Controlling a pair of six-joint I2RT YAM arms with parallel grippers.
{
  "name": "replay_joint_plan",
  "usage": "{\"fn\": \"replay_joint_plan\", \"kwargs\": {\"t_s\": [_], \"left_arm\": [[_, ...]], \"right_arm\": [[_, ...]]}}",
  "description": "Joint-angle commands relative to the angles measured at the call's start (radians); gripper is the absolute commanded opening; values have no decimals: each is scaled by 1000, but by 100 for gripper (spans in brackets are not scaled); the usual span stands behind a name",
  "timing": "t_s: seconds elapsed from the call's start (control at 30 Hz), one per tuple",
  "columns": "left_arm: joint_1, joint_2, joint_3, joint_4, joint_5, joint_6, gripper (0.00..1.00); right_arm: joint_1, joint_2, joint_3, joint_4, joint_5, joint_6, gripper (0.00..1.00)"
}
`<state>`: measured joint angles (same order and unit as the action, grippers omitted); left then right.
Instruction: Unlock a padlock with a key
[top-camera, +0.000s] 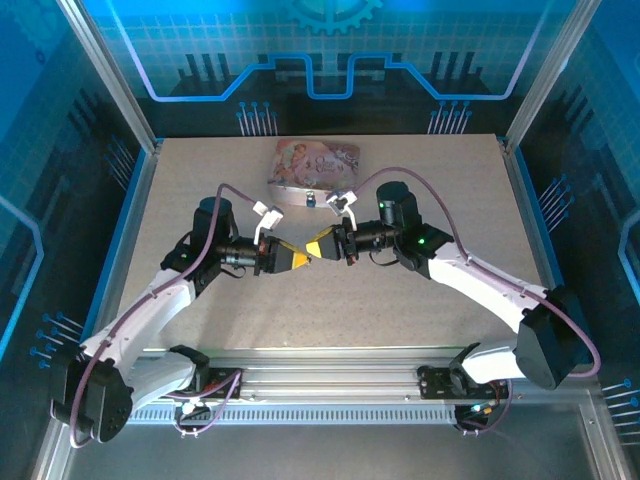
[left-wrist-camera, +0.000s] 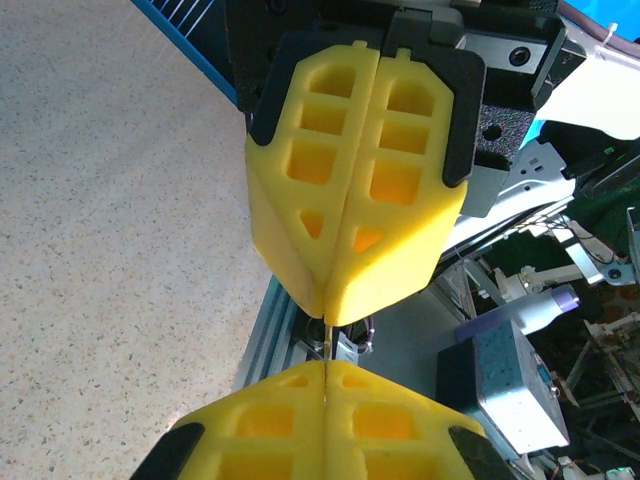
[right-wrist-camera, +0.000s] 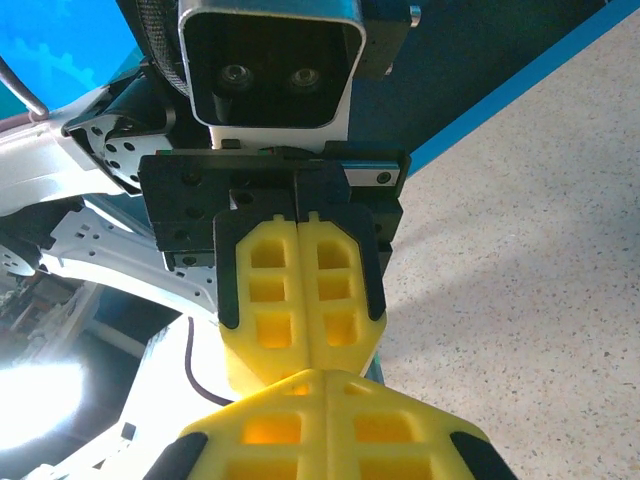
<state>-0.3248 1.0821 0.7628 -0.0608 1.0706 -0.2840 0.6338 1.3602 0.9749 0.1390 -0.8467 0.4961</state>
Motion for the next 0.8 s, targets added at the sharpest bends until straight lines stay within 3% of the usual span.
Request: {"fn": "replay_joint_plan", "kwargs": {"t_s": [0.0, 0.07, 0.13, 0.17, 0.23, 0.43, 0.77], "left_arm": [[-5, 0, 39, -13, 1, 26, 0], [-5, -8, 39, -17, -52, 15, 2], [-3, -27, 29, -11, -123, -1, 39], [-2, -40, 17, 12, -162, -20, 48], [-2, -69, -32, 107, -214, -89, 56], [-18, -107, -173, 457, -275, -305, 57], [-82, -65, -195, 595, -275, -323, 57]], "right_arm": [[8, 1, 10, -1, -10, -2, 0], [9, -15, -4, 14, 28, 5, 0], [7, -38, -22, 28, 81, 12, 0], [7, -53, -33, 39, 115, 18, 0], [7, -82, -57, 75, 173, 36, 0], [9, -121, -81, 105, 270, 48, 0], [20, -103, -79, 166, 243, 83, 0]]}}
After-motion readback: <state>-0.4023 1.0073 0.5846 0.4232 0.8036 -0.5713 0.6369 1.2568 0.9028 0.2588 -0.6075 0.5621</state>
